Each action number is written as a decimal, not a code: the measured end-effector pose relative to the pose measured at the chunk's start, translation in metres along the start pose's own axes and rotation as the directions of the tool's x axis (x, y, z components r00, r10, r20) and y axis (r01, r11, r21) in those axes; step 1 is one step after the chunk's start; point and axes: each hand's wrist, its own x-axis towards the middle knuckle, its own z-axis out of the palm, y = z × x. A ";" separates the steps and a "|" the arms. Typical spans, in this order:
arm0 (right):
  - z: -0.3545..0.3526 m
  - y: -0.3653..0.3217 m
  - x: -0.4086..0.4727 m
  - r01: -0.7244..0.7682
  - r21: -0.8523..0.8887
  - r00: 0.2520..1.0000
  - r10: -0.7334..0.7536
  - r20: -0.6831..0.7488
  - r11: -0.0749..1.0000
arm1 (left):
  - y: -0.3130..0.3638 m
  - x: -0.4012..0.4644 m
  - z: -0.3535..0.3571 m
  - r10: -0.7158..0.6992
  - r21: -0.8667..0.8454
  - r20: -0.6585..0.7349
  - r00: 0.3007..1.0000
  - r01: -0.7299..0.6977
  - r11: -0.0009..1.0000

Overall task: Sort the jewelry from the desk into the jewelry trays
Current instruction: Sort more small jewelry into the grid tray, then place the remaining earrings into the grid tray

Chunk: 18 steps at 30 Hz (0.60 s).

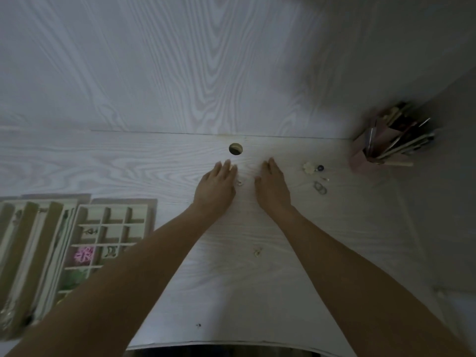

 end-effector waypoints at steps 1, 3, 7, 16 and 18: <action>0.000 0.000 -0.002 -0.001 0.007 1.000 0.001 -0.021 1.000 | 0.000 0.000 -0.001 0.004 0.000 -0.017 1.000 -0.004 1.000; 0.002 0.001 -0.007 0.004 0.020 0.998 -0.003 -0.061 1.000 | 0.001 0.001 -0.004 0.027 0.024 -0.054 0.998 -0.026 0.999; 0.003 0.006 -0.016 0.067 -0.133 0.983 -0.088 -0.161 0.989 | 0.002 -0.001 -0.012 0.075 0.073 -0.079 0.994 -0.069 0.995; 0.008 -0.008 -0.045 0.105 -0.290 0.983 -0.144 -0.116 0.951 | 0.001 -0.036 -0.032 -0.051 -0.323 -0.037 0.998 0.037 0.946; 0.010 -0.013 -0.052 0.102 -0.218 0.989 -0.123 -0.086 0.971 | -0.002 -0.051 -0.037 -0.060 -0.384 -0.025 0.998 0.046 0.922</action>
